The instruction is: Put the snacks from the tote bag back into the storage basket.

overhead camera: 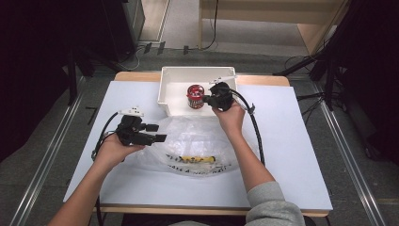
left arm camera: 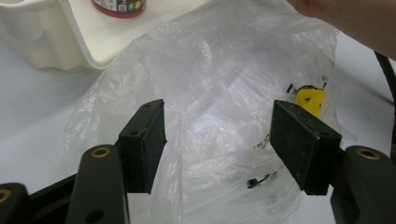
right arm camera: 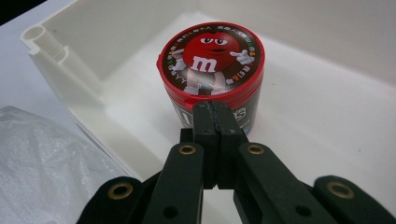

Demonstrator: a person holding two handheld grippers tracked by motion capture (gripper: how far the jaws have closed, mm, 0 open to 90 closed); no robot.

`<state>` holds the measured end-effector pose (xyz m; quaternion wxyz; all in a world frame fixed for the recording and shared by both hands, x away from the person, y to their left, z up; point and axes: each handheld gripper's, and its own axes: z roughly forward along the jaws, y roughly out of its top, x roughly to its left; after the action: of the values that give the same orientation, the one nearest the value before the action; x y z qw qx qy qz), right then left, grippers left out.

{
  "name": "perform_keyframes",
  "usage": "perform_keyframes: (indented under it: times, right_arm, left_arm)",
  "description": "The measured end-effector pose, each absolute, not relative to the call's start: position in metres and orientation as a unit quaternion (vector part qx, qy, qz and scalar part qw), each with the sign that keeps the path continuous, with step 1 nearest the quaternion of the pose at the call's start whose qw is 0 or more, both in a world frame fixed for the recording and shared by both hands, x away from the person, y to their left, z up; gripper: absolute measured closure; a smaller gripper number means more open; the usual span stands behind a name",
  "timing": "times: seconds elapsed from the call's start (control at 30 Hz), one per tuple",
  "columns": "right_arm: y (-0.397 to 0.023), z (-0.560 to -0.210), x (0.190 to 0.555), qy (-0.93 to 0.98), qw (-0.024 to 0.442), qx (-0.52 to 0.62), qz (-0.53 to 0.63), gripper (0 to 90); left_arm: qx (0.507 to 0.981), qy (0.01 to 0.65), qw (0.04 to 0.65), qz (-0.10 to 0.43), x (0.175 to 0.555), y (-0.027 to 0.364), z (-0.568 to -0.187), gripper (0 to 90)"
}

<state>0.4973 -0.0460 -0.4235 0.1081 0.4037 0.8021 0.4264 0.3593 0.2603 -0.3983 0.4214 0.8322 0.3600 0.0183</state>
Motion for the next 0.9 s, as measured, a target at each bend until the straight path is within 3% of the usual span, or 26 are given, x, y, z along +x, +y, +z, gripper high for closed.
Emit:
perform_keyframes:
  times: [0.9]
  right_arm:
    - [-0.0410, -0.4319, 0.5007, 0.803, 0.111, 0.414, 0.414, 90.0]
  left_arm:
    - [0.833, 0.360, 0.420, 0.017, 0.3596, 0.2600, -0.3989, 37.4]
